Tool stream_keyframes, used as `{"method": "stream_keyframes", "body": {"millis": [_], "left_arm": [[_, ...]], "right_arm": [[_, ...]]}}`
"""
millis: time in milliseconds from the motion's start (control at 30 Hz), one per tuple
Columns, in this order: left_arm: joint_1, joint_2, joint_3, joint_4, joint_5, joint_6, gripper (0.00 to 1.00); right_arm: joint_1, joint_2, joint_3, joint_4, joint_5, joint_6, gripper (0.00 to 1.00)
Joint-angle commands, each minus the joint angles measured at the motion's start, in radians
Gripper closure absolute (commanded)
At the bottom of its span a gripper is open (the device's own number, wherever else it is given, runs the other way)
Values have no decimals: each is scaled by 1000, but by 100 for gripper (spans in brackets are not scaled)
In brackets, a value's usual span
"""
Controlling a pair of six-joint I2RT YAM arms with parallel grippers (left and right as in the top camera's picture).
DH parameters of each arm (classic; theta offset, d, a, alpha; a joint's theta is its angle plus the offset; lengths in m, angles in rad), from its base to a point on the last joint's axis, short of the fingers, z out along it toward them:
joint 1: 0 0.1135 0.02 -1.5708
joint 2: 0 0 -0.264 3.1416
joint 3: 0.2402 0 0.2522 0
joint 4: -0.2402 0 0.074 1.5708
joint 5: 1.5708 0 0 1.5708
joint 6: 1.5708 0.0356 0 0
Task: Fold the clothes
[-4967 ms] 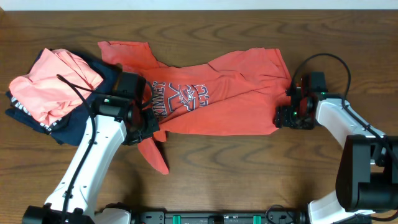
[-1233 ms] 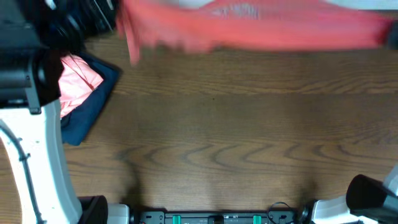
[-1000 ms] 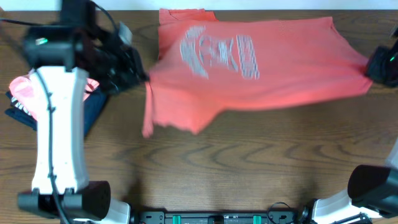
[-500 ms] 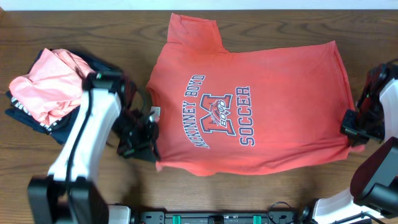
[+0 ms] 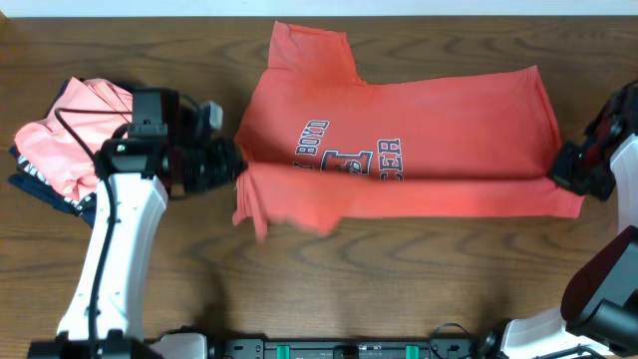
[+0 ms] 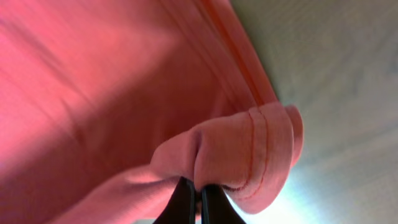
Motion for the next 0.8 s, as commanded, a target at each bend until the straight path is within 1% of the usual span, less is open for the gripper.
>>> {"method": "stream_keyframes", "body": {"millis": [0,100,167,267,300,333,400,433,467,500,600,700,767], "left_arm": [[-6,71,0,106,2,-103,94],[-10,142,0,204,2,-113,94],[-9,197,0,253,1,-129,94],[-10,256,0,293,1,-133,94],[-10,270,0,305,1,-133,94],[-10,283,0,315,1,-133,89],[-8,302,0,336,1,-132,54],[-4,303,0,338,1,-132,37],[0,303,0,336,1,-132,27],[4,300,0,328,1,-132,24],[9,299,0,255,-3,-98,24],[4,299,-3,135,-97,-90,24],[-6,299,-15,95,-177,-90,23]], "right_arm": [[5,-20,1,58,-43,-8,99],[13,-13,0,120,-63,-8,99],[18,-4,0,157,-63,-8,97],[26,7,-3,197,-63,-8,89],[28,12,-3,208,-63,-8,84],[31,18,-3,220,-65,-8,76],[36,32,-3,241,-71,-8,53],[37,38,-3,242,-69,-9,47],[36,42,-3,239,-66,-13,45],[34,43,-3,229,-59,-16,44],[35,43,-5,174,-25,-16,43],[34,45,-26,123,40,-14,43],[34,45,-66,130,90,14,42]]}}
